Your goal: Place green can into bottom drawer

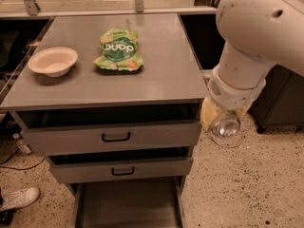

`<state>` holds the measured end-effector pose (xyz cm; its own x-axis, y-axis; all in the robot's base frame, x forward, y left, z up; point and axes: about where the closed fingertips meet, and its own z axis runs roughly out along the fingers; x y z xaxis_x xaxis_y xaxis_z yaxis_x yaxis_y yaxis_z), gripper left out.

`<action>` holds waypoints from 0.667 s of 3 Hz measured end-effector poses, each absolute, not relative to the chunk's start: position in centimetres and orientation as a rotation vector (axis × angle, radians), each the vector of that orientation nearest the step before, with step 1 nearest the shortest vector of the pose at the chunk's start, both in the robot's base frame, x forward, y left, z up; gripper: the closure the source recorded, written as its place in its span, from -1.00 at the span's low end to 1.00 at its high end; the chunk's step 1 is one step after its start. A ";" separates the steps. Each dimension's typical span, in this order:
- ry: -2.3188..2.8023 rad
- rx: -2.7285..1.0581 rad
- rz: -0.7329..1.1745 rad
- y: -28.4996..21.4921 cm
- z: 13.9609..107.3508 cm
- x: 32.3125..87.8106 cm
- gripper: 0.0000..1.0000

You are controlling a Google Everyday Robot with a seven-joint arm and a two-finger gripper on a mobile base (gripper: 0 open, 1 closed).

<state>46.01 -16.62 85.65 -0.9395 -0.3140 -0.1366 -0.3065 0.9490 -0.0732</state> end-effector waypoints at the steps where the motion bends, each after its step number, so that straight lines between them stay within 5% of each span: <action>1: 3.060 -0.469 0.038 -15.0 82.5 41.1 1.00; 2: 3.089 -0.470 0.073 -14.5 81.7 40.1 1.00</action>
Offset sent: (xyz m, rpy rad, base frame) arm -0.0435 0.0143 -0.0278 0.0519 0.0996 -0.0094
